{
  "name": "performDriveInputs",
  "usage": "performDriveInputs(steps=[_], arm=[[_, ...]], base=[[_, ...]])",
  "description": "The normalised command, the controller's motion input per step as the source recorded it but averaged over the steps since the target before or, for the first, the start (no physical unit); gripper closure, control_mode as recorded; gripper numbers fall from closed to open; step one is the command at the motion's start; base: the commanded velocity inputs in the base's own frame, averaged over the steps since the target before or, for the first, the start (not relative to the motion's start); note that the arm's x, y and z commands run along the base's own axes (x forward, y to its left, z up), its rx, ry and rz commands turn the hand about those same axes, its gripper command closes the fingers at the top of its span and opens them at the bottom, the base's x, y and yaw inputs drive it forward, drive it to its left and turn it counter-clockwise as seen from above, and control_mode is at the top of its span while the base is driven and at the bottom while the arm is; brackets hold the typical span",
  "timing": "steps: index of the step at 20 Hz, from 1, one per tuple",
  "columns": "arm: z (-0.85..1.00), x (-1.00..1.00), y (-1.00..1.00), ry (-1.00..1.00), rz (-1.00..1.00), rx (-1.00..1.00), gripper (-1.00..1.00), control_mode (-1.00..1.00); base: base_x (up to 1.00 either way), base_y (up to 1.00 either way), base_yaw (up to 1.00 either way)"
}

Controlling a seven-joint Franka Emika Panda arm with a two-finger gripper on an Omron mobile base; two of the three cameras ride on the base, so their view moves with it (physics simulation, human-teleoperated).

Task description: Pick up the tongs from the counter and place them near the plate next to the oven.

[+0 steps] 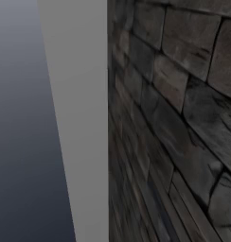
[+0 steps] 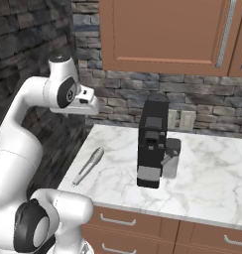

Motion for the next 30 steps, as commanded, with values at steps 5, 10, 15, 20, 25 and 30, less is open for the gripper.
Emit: performDriveInputs(steps=[5, 10, 15, 20, 25, 30], arm=[[-0.36, 0.00, -0.09, 0.09, -0.05, 0.00, -1.00, -1.00], [-0.58, 0.04, -0.02, 0.18, -0.07, 0.00, -1.00, -1.00], [-0.58, 0.18, 0.00, 0.21, -0.08, 0.01, -1.00, -1.00], [-0.41, 0.12, 0.00, 0.07, -0.07, 0.03, -1.00, -1.00], [-0.35, 0.24, 0.00, 0.04, -0.09, 0.05, -1.00, -1.00], [-0.39, 0.23, 0.00, 0.01, -0.11, 0.02, -1.00, -1.00]], base=[[0.00, 0.00, 0.00], [0.00, 0.00, 0.00], [0.00, 0.00, 0.00], [0.00, 0.00, 0.00], [0.00, 0.00, 0.00], [0.00, 0.00, 0.00]])
